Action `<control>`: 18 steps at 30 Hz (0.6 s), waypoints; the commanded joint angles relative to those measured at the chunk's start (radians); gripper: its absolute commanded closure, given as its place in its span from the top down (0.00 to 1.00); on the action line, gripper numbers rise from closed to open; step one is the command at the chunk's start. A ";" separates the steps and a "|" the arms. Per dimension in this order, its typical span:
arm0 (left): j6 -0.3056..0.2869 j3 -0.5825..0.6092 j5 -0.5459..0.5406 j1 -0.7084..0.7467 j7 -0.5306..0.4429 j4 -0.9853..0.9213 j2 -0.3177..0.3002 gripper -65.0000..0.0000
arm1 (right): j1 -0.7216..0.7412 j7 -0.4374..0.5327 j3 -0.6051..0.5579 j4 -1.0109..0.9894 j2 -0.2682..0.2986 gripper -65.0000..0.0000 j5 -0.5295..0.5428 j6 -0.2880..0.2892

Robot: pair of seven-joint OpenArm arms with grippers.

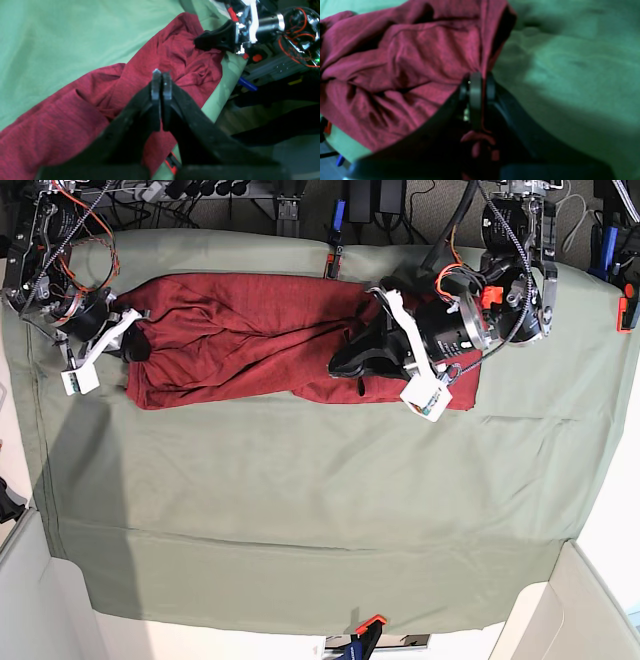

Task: Fold the T-shirt properly
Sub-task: 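Fold the shirt end over toward the right gripper with the left gripper, then grasp the shirt end with the right gripper and fold it toward the left gripper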

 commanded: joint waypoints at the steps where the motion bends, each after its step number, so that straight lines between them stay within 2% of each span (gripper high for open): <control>1: -0.005 -0.014 -0.017 -0.013 -0.018 0.023 -0.021 0.00 | 0.012 0.037 0.017 0.015 0.014 0.00 0.006 0.004; 7: -0.005 -0.114 -0.019 -0.013 -0.018 0.030 -0.100 0.00 | 0.034 0.067 0.143 0.015 0.024 0.00 0.007 0.004; 14: -0.005 -0.189 -0.025 -0.010 -0.017 0.030 -0.204 0.00 | 0.049 0.066 0.217 0.015 0.125 0.00 0.021 0.004; 16: -0.005 -0.189 -0.024 -0.010 -0.017 0.029 -0.216 0.00 | 0.049 0.060 0.217 0.015 0.150 0.00 0.070 0.009; 18: -0.005 -0.189 -0.008 -0.010 -0.018 0.029 -0.219 0.00 | 0.049 0.048 0.217 0.019 0.151 0.00 0.135 0.044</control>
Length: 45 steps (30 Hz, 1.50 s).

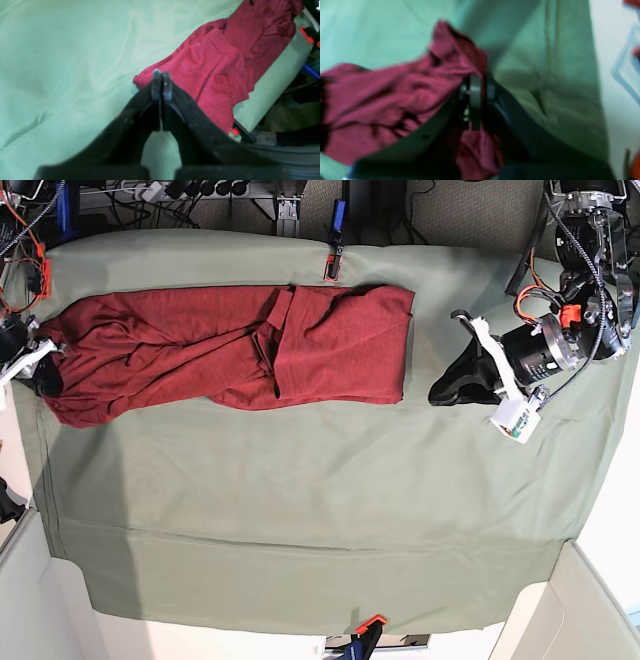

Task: Fold the T-shirt properly
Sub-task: 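Grasp the shirt end with the right gripper and fold it toward the left gripper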

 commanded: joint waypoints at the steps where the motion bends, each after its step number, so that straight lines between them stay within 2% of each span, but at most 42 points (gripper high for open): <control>1: -0.005 -0.006 -0.006 -0.010 -0.018 0.016 -0.014 0.00 | 0.012 0.001 0.005 0.024 0.008 0.00 0.049 0.022; 4: -0.005 -0.006 0.032 -0.010 -0.019 0.006 -0.015 0.00 | 0.010 -0.045 -0.006 0.070 -0.043 0.00 0.105 0.034; 8: -0.005 -0.006 0.054 -0.010 -0.019 -0.022 -0.034 0.00 | 0.001 -0.062 -0.040 0.207 -0.154 0.00 0.111 0.034; 13: -0.005 -0.006 0.054 0.007 -0.020 -0.026 -0.062 0.00 | -0.052 -0.072 -0.159 0.369 -0.261 0.00 0.104 0.033; 20: -0.005 -0.006 0.053 0.032 -0.022 -0.026 -0.076 0.00 | -0.123 -0.051 -0.370 0.463 -0.409 0.00 0.061 0.029; 25: -0.005 -0.006 0.053 0.034 -0.019 -0.026 -0.076 0.00 | -0.127 0.004 -0.497 0.452 -0.505 0.00 -0.045 0.021; 29: -0.005 -0.006 0.047 0.034 -0.018 -0.026 -0.076 0.00 | -0.126 0.088 -0.599 0.403 -0.505 0.00 -0.146 0.015; 32: -0.005 -0.006 0.046 0.034 -0.019 -0.026 -0.079 0.00 | -0.114 0.148 -0.667 0.345 -0.505 0.00 -0.183 0.014; 37: -0.005 -0.006 0.024 0.034 -0.018 -0.026 -0.100 0.00 | -0.039 0.171 -0.776 0.228 -0.506 0.00 -0.280 0.012; 43: -0.005 -0.006 0.013 0.034 -0.018 -0.026 -0.106 0.00 | 0.038 0.171 -0.837 0.135 -0.506 0.00 -0.285 0.006; 44: -0.005 -0.006 0.013 0.034 -0.014 -0.026 -0.106 0.00 | 0.044 0.171 -0.838 0.129 -0.506 0.05 -0.285 0.006; 45: -0.005 -0.006 0.012 0.035 -0.011 -0.026 -0.105 0.00 | 0.046 0.171 -0.837 0.127 -0.506 0.18 -0.285 0.006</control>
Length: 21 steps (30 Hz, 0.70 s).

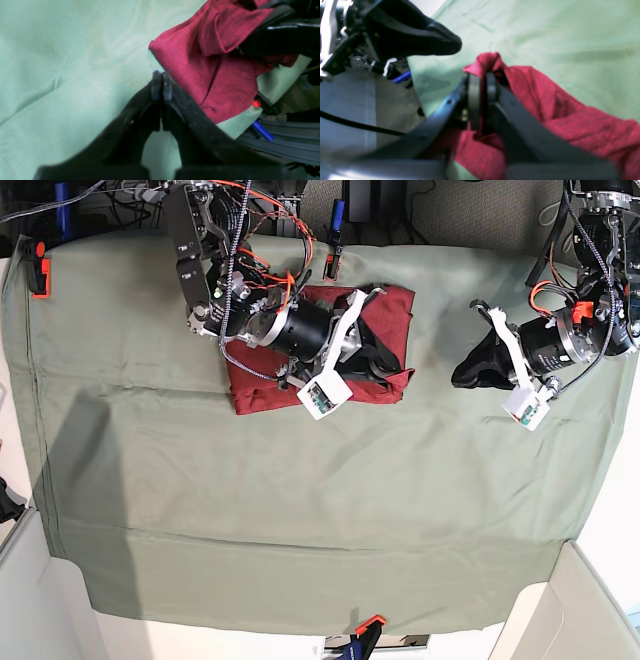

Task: Fold the T-shirt properly
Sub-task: 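Grasp the shirt end with the right gripper and fold it toward the left gripper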

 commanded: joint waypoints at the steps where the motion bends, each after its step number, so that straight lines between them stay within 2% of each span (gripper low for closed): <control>1: -0.006 -0.008 -0.019 -0.006 -0.010 0.014 -0.017 0.00 | 0.014 0.034 -0.004 0.015 -0.008 0.31 0.024 0.003; 3: -0.006 -0.008 -0.022 -0.006 -0.005 0.014 -0.017 0.00 | 0.014 0.042 -0.004 0.016 -0.008 0.49 0.032 0.004; 4: -0.006 -0.008 -0.023 -0.006 -0.005 0.014 -0.017 0.00 | 0.015 0.041 -0.004 0.020 -0.008 0.52 0.039 0.005; 9: -0.006 -0.008 -0.077 -0.005 0.042 0.014 -0.017 0.00 | 0.035 0.039 -0.003 0.105 -0.006 0.52 0.039 0.015; 13: -0.006 -0.008 -0.147 -0.005 0.122 0.014 -0.017 0.00 | 0.061 -0.049 0.026 0.234 -0.006 0.52 0.018 0.011; 16: -0.006 -0.008 -0.179 -0.005 0.164 0.014 -0.018 0.00 | 0.071 -0.121 0.089 0.301 -0.005 0.52 -0.055 0.000; 19: -0.006 -0.008 -0.179 -0.005 0.166 0.014 -0.017 0.00 | 0.071 -0.129 0.187 0.307 0.018 0.52 -0.130 -0.025; 20: -0.006 -0.008 -0.179 -0.005 0.166 0.014 -0.017 0.00 | 0.071 -0.129 0.224 0.307 0.035 0.50 -0.141 -0.034; 21: -0.006 -0.008 -0.179 -0.005 0.166 0.014 -0.017 0.00 | 0.071 -0.129 0.262 0.307 0.055 0.42 -0.142 -0.039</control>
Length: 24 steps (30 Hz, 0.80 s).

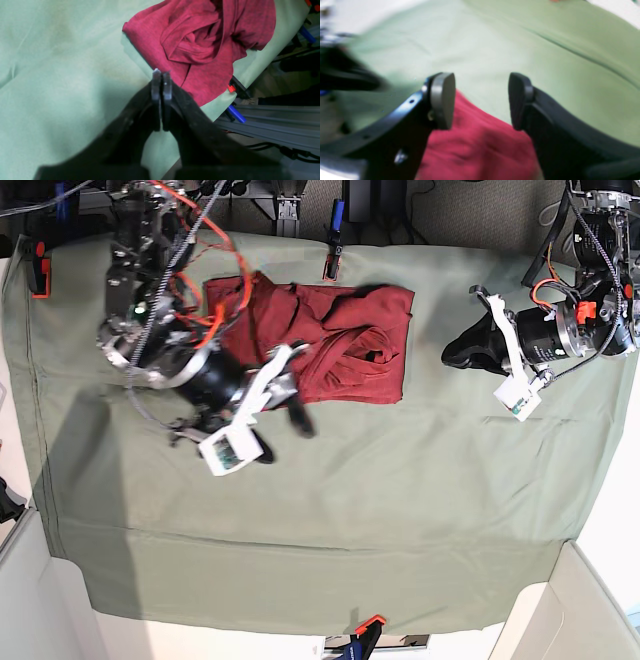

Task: Fold the T-shirt properly
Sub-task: 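Grasp the shirt end with the right gripper and fold it toward the left gripper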

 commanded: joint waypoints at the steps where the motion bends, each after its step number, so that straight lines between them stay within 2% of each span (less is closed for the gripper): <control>1: -0.005 -0.008 -0.022 -0.007 -0.012 0.014 -0.016 0.00 | 0.016 0.023 0.033 0.016 0.019 0.30 0.012 -0.010; 3: -0.005 -0.008 -0.023 -0.008 -0.013 0.014 -0.016 0.00 | 0.012 0.019 0.096 0.014 0.058 0.00 0.013 -0.015; 7: -0.005 -0.008 -0.025 -0.007 -0.013 0.014 -0.016 0.00 | -0.027 0.022 0.172 -0.009 0.105 0.00 0.043 -0.014; 12: -0.005 -0.008 -0.026 -0.008 -0.024 0.014 -0.016 0.00 | -0.067 0.044 0.137 -0.105 0.119 0.00 0.135 0.003; 17: -0.005 -0.008 -0.020 -0.008 -0.027 0.014 -0.017 0.00 | -0.066 0.042 -0.008 -0.137 0.119 0.00 0.185 0.031; 24: -0.005 -0.052 -0.015 -0.008 -0.027 0.014 -0.016 0.00 | -0.067 0.042 -0.309 -0.137 0.117 0.00 0.207 0.031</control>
